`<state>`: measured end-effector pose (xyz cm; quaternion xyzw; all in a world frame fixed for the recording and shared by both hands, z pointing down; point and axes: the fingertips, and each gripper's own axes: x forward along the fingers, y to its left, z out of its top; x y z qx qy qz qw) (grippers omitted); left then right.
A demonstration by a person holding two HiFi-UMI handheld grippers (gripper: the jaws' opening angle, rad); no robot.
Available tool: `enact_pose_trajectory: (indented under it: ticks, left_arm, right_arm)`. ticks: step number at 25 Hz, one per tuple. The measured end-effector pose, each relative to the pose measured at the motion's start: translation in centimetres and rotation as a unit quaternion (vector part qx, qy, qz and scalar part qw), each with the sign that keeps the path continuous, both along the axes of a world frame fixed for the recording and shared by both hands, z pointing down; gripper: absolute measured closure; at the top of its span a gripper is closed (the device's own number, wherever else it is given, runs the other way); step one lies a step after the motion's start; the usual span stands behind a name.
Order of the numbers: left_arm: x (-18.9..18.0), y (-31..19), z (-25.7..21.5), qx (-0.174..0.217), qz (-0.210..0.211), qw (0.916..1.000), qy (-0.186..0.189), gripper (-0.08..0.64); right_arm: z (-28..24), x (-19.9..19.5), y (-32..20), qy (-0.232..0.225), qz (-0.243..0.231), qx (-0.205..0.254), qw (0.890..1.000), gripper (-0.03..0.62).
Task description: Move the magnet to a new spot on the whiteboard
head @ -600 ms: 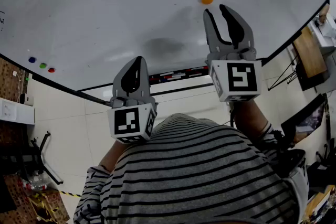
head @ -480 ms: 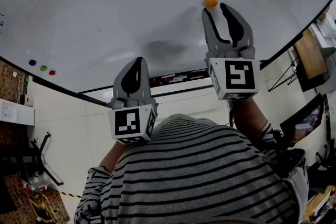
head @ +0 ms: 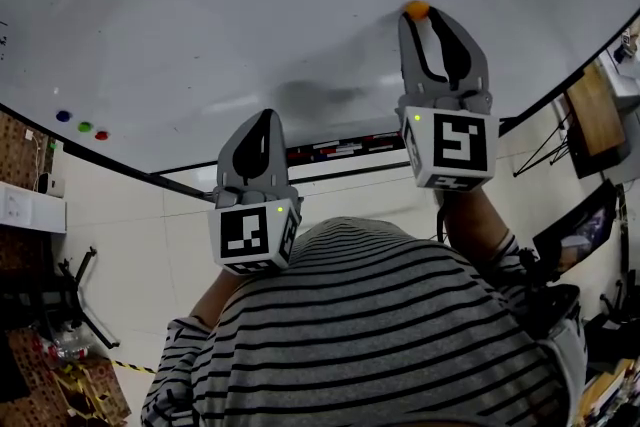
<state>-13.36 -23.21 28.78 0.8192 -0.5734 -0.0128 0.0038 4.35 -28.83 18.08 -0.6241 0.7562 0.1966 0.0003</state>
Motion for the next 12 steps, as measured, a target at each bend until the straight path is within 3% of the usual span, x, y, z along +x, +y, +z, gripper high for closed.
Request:
enact_pose_trajectory:
  ticks: [4,12]
  left_arm:
    - [0.2,0.9,0.4,-0.004,-0.006,1.0,0.002,0.543]
    - [3.2,4.6,0.5,0.003,-0.013,0.9998,0.013,0.543]
  right_arm:
    - [-0.4,-0.1,2.5,0.0,-0.013,0.016,1.0,0.469]
    - [3.2,1.7,8.7,-0.013,-0.049,-0.028,0.998,0.469]
